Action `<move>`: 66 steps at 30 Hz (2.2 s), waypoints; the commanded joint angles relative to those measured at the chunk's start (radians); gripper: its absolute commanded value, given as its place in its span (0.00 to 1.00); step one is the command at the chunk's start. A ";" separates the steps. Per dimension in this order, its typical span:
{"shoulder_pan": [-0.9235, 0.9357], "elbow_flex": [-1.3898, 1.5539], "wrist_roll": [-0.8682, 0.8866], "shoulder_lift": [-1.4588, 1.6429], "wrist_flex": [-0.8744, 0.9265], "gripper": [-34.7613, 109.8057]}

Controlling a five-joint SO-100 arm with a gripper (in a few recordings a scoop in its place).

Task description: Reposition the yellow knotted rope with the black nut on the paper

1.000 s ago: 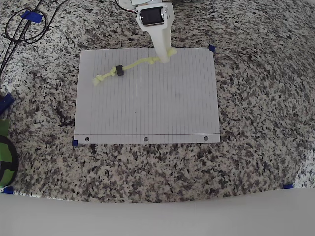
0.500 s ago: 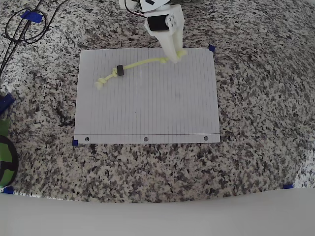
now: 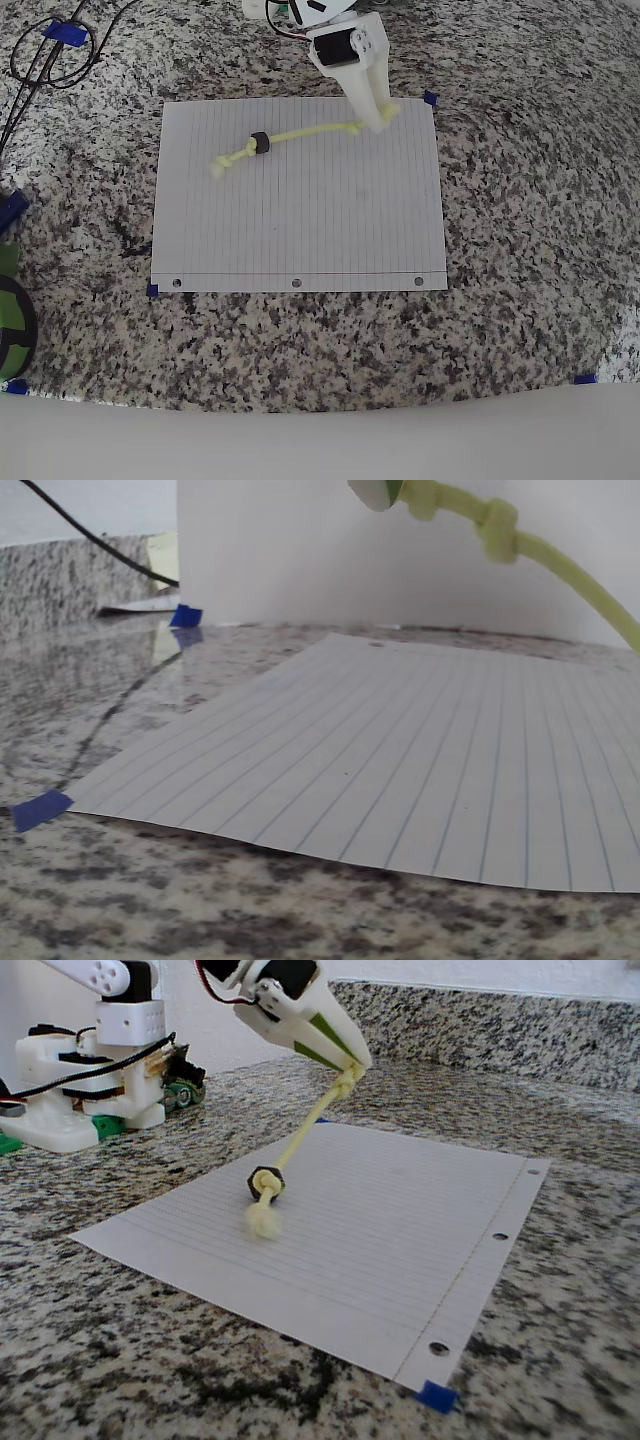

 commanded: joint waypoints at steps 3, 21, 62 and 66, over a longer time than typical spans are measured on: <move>-0.020 -0.005 0.055 0.023 0.028 0.57; 0.014 0.002 0.002 -0.017 -0.011 0.59; 0.525 -0.612 1.537 -0.453 0.614 0.75; 0.597 -0.710 1.741 -0.549 0.669 0.72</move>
